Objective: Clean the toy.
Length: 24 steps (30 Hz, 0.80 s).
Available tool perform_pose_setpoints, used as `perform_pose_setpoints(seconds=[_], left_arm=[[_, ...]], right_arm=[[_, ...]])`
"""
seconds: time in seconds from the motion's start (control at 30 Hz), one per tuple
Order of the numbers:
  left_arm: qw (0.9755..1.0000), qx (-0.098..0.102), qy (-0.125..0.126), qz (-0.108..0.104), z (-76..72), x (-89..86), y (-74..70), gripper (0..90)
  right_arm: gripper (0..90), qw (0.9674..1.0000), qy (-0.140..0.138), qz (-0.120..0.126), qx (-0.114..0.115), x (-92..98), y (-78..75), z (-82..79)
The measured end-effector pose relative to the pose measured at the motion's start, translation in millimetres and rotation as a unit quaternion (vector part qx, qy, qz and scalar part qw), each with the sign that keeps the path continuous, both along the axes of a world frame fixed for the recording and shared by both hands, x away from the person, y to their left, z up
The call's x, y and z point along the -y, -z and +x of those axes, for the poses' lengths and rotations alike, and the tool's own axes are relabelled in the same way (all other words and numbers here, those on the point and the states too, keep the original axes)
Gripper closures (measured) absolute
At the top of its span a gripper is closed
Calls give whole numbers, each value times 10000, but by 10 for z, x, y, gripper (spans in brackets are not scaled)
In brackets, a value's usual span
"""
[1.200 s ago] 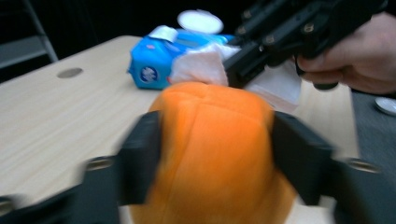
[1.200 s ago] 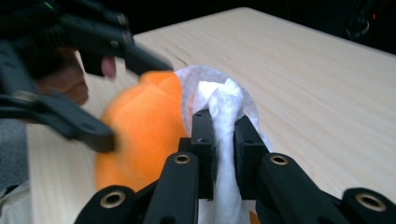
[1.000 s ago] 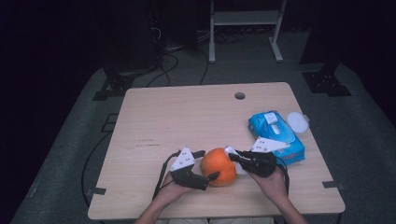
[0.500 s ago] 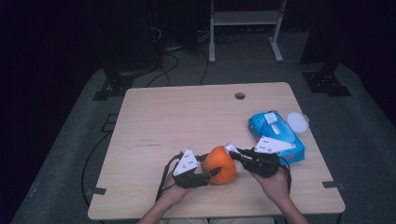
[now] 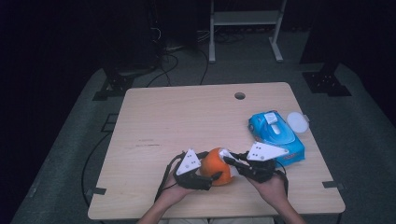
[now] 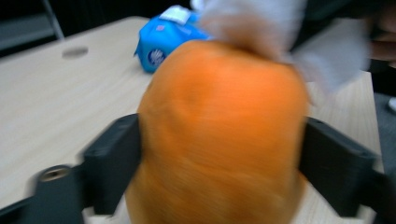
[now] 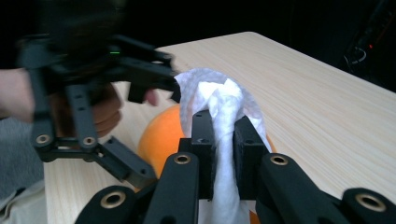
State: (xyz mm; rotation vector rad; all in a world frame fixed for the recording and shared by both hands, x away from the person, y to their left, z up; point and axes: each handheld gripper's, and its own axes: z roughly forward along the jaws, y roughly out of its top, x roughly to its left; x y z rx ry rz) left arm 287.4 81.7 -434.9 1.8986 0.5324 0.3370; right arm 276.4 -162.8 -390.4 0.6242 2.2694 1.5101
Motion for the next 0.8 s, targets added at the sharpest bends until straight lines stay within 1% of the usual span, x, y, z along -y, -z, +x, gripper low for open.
perform_pose_setpoints(seconds=[0.03, 0.07, 0.1, 0.17, 0.23, 0.27, 0.3, 0.33, 0.37, 0.4, 0.43, 0.47, 0.5, 0.53, 0.57, 0.6, 0.63, 0.67, 0.7, 0.73, 0.77, 0.8], left_arm=[[9999, -65, 7, -78, 10, -10, 17, 166], [10000, -22, 2, -88, 5, -6, 24, 228], [10000, 19, -28, -51, -4, 8, 19, 264], [9999, 58, -87, -25, -13, 44, 6, 307], [9999, 74, -116, -40, -16, 64, 17, 326], [9999, 49, -118, -83, -17, 70, 28, 329], [9999, 40, -111, -85, -21, 74, 32, 332], [9999, 78, -89, -48, -32, 83, 33, 337], [9999, 134, -96, -8, -49, 92, 33, 341], [9998, 141, -118, -25, -64, 97, 39, 345], [9998, 153, -110, -26, -70, 95, 42, 349], [9998, 168, -106, -17, -80, 103, 43, 352], [9997, 227, -84, 22, -84, 116, 43, 354], [9997, 244, -63, 38, -90, 130, 43, 354], [9996, 264, -8, 60, -92, 138, 43, 350], [9996, 264, 56, 28, -90, 141, 42, 335], [9997, 230, 121, -32, -79, 131, 38, 301], [9996, 181, 157, -138, -60, 110, 35, 257], [9996, 97, 136, -223, -35, 93, 37, 208], [9996, -32, 88, -269, -10, 87, 46, 166], [9994, -149, 97, -298, 11, 77, 60, 134], [9992, -185, 114, -334, 14, 71, 75, 154]], right_arm=[[809, 10000, -4, -47, 21, -15, -3, -1], [809, 10000, 39, -73, 15, -15, -1, 13], [810, 9999, 97, -55, -16, 3, 3, 40], [810, 9997, 227, -43, -90, 59, 14, 76], [810, 9997, 241, -51, -47, 64, 1, 41], [810, 9998, 189, -104, 39, 32, -11, 3], [810, 9999, 59, -107, 83, -16, -17, -41], [810, 9998, -56, -148, 128, -83, -18, -83], [810, 9990, -98, -336, 276, -157, -17, -109], [811, 9978, -69, -522, 395, -209, -20, -122], [811, 9977, -33, -542, 405, -221, -26, -103], [812, 9983, 27, -454, 360, -195, -32, -67], [812, 9987, 120, -384, 317, -154, -33, -28], [812, 9984, 238, -398, 326, -105, -28, 8], [812, 9978, 379, -431, 343, -51, -15, 42], [812, 9978, 485, -379, 255, 9, 4, 75], [812, 9981, 510, -304, 142, 67, 27, 105], [811, 9984, 498, -270, 73, 107, 49, 120], [811, 9984, 490, -278, 53, 123, 62, 119], [811, 9984, 486, -290, 59, 127, 65, 112], [811, 9985, 468, -285, 72, 126, 63, 110], [811, 9986, 448, -292, 64, 121, 59, 112]])
